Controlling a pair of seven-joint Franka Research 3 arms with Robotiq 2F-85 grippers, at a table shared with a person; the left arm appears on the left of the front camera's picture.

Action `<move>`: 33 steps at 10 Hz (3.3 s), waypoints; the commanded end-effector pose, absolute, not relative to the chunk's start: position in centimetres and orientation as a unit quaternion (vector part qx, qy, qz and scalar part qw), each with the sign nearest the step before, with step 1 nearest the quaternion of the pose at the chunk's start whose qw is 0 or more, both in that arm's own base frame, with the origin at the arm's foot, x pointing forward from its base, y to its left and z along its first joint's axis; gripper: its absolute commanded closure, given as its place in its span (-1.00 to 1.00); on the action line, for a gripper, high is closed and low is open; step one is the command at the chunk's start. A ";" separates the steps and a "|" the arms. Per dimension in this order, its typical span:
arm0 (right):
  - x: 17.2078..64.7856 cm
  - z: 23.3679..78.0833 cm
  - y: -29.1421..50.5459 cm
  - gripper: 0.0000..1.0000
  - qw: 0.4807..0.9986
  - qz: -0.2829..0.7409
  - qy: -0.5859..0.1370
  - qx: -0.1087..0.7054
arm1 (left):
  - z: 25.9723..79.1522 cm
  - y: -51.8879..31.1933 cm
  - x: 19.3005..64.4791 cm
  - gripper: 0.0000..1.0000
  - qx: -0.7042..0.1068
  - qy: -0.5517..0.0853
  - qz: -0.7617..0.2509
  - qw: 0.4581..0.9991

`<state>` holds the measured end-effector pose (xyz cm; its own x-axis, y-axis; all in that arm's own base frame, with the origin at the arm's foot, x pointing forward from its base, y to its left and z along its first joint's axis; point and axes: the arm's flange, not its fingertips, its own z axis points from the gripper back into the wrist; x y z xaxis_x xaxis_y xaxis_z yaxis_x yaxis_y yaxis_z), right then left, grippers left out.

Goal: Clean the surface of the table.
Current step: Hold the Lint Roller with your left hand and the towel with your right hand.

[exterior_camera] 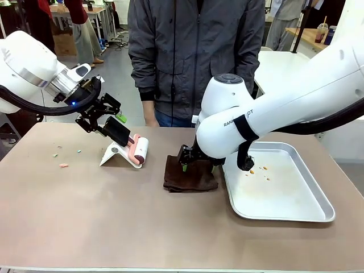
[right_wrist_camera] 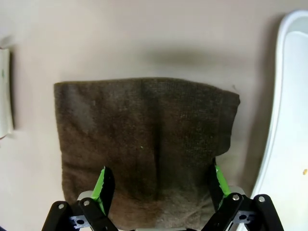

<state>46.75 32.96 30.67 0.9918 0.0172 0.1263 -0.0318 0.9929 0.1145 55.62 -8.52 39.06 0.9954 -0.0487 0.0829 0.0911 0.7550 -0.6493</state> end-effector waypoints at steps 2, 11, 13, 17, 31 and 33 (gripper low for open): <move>47.3 30.7 34.1 -1.00 0.998 -0.025 -0.057 0.031 | 39.1 -8.7 55.8 -1.00 -0.332 -0.021 -0.034 0.942; 47.4 30.8 33.7 1.00 0.997 -0.035 -0.046 0.041 | 39.2 -8.3 55.7 1.00 -0.339 -0.045 -0.009 0.940; 47.5 30.8 33.5 1.00 0.997 -0.038 -0.045 0.043 | 39.3 -8.1 55.6 1.00 -0.341 -0.045 -0.008 0.939; 47.5 31.3 32.7 1.00 0.996 -0.042 -0.040 0.065 | 39.6 -8.0 55.5 1.00 -0.354 -0.046 -0.004 0.934; 36.6 40.2 12.7 1.00 0.771 -0.040 -0.015 0.635 | 41.2 9.1 44.7 0.61 -0.594 -0.096 0.003 0.799; 34.0 41.1 6.9 1.00 0.746 -0.081 -0.060 0.659 | 41.0 14.7 41.8 0.61 -0.607 -0.129 0.025 0.784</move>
<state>36.50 9.42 40.09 0.9888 -0.1460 -0.0319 0.0554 0.1598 0.9856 42.74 13.85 40.68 0.9780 0.1586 0.1355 0.0836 0.2971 -0.9512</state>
